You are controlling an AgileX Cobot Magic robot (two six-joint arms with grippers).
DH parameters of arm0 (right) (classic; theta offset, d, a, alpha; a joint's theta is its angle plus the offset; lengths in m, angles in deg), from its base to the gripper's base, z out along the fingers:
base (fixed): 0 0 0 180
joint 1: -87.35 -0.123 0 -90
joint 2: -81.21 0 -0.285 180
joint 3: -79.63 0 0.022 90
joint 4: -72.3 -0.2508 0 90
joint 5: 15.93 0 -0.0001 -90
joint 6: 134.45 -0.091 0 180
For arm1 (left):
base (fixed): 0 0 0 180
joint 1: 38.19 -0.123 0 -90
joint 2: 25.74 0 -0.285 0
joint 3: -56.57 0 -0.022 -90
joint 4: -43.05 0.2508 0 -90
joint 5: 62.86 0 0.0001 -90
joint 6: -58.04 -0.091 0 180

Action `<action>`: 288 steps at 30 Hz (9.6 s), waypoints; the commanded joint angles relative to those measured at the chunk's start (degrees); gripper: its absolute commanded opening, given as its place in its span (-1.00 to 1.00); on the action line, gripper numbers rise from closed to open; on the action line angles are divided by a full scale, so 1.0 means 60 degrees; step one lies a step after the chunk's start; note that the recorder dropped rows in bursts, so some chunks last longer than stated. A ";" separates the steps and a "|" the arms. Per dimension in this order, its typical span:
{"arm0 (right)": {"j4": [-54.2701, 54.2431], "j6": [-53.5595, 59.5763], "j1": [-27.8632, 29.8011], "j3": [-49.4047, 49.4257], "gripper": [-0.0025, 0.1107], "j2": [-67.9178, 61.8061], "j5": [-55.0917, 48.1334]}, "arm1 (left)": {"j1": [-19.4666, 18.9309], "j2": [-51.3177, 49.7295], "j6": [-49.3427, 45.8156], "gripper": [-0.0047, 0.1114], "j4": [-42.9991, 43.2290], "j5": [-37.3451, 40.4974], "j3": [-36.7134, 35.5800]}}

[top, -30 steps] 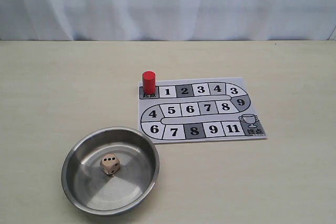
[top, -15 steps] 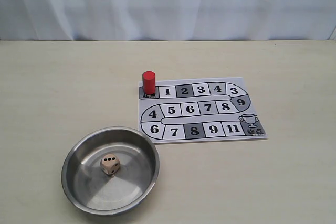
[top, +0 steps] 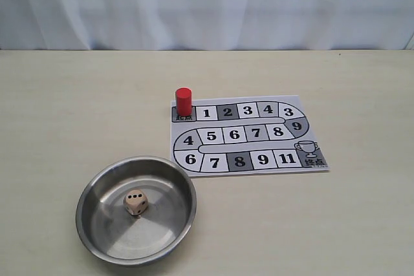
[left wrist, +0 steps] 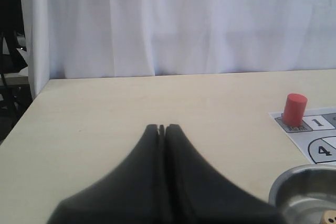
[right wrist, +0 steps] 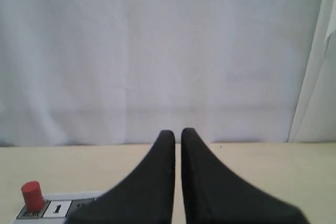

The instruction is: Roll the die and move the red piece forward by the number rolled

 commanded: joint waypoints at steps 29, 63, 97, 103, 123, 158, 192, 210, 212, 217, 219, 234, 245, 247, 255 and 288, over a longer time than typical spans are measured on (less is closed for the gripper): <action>-0.1622 0.3518 -0.5206 -0.4459 -0.87 -0.8972 -0.1938 | 0.0016 0.0022 -0.0004 -0.92 -0.0016 -0.0058 -0.0030; -0.1550 0.2398 -0.8359 -0.8113 -0.07 -1.5738 -0.2150 | 0.0016 0.0022 -0.0004 -0.92 -0.0016 -0.0099 -0.0030; -0.1545 0.2014 -0.8446 -0.8670 -0.31 -1.8169 -0.0731 | 0.0016 0.0022 -0.0004 -0.92 -0.0016 -0.0099 -0.0030; -0.1545 0.2014 -0.8446 -0.8670 -0.88 -1.8033 -0.0901 | 0.0016 0.0022 -0.0004 -0.92 -0.0016 -0.0099 -0.0030; -0.1354 0.0255 -0.5593 -0.8217 -0.88 -1.5762 -0.3731 | 0.0016 0.0022 -0.0004 -0.92 -0.0016 -0.0099 -0.0030; -0.5283 0.4176 -0.0334 -0.6843 0.06 -1.5746 -0.4653 | 0.0016 0.0022 -0.0004 -0.92 -0.0016 -0.0099 -0.0030; -0.5844 0.4909 -0.0334 -0.6884 0.35 -1.5727 -0.5505 | 0.0016 0.0022 -0.0004 -0.92 -0.0016 -0.0099 -0.0030; -0.5769 0.5178 -0.1134 -0.7332 0.35 -1.5727 -0.4861 | 0.0016 0.0022 -0.0004 -0.92 -0.0016 -0.0099 -0.0030; -0.5769 0.5178 -0.1576 -0.7332 0.35 -1.5727 -0.4212 | 0.0016 0.0022 -0.0004 -0.92 -0.0016 -0.0099 -0.0030; -0.5514 0.5196 -0.2599 -0.7332 0.35 -1.5727 -0.2583 | 0.0016 0.0022 -0.0004 -0.92 -0.0016 -0.0099 -0.0030; -0.5192 0.4955 -0.2924 -0.7332 0.35 -1.5727 -0.2018 | 0.0016 0.0022 -0.0004 -0.92 -0.0016 -0.0099 -0.0030; -0.2787 0.2416 -0.4232 -1.0312 0.35 -1.7402 -0.2262 | 0.0016 0.0022 -0.0004 -0.92 -0.0016 -0.0099 -0.0030; -0.2432 0.2250 -0.4442 -1.2685 0.35 -1.9220 -0.2169 | 0.0016 0.0022 -0.0004 -0.92 -0.0016 -0.0099 -0.0030; -0.2432 0.2248 -0.4442 -1.2685 0.35 -1.9343 -0.1564 | 0.0016 0.0022 -0.0004 -0.92 -0.0016 -0.0099 -0.0030; -0.2474 0.2371 -0.4776 -1.2685 0.35 -1.9736 -0.0240 | 0.0016 0.0022 -0.0004 -0.92 -0.0016 -0.0099 -0.0030; -0.2474 0.2331 -0.4887 -1.2667 0.12 -2.0655 0.0695 | 0.0016 0.0022 -0.0004 -0.92 -0.0016 -0.0099 -0.0030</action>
